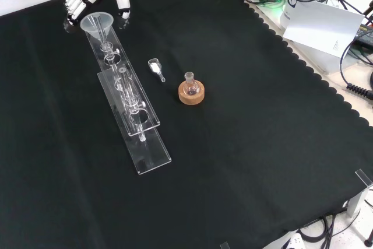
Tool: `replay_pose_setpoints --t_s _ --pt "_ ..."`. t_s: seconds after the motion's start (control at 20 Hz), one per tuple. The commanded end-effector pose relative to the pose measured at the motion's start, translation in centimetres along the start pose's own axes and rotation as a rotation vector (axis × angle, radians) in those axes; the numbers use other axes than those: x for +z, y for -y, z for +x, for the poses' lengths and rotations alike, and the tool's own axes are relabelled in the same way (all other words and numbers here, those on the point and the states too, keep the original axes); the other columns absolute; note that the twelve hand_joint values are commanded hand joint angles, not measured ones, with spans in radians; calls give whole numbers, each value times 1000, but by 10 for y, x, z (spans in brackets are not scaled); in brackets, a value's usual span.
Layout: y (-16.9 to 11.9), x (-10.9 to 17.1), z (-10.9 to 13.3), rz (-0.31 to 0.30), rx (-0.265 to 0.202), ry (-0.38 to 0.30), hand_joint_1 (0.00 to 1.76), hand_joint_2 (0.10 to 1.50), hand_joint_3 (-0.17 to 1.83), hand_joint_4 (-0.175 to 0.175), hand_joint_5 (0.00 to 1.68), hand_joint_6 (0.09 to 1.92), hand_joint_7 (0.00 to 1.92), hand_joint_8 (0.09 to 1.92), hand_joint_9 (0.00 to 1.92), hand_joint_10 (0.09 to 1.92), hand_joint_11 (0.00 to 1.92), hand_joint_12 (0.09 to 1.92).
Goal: Pick up the funnel from the transparent funnel stand.
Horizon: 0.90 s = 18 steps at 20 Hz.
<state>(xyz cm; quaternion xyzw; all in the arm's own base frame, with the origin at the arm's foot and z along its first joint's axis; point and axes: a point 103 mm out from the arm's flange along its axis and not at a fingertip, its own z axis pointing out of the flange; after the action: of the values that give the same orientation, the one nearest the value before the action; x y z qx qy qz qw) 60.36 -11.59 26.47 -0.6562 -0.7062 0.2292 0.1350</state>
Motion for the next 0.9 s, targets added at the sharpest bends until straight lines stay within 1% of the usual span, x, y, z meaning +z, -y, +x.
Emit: replay_pose_setpoints --t_s 0.05,0.3,0.55,0.75,0.9 --pt "-1 0 0 4 4 6 754 580 572 -30 50 87 0 462 129 813 111 1445" --pt "-1 0 -1 8 8 11 772 582 586 -29 135 87 3 578 135 801 96 1446" --pt "-4 1 -3 6 16 12 787 591 596 -32 189 87 63 635 147 801 91 1447" --pt "-5 -1 -4 -7 28 17 794 602 605 -35 217 87 82 649 161 801 90 1447" --pt "-5 -2 -5 -35 30 12 802 615 617 -39 278 87 125 671 189 790 100 1441"
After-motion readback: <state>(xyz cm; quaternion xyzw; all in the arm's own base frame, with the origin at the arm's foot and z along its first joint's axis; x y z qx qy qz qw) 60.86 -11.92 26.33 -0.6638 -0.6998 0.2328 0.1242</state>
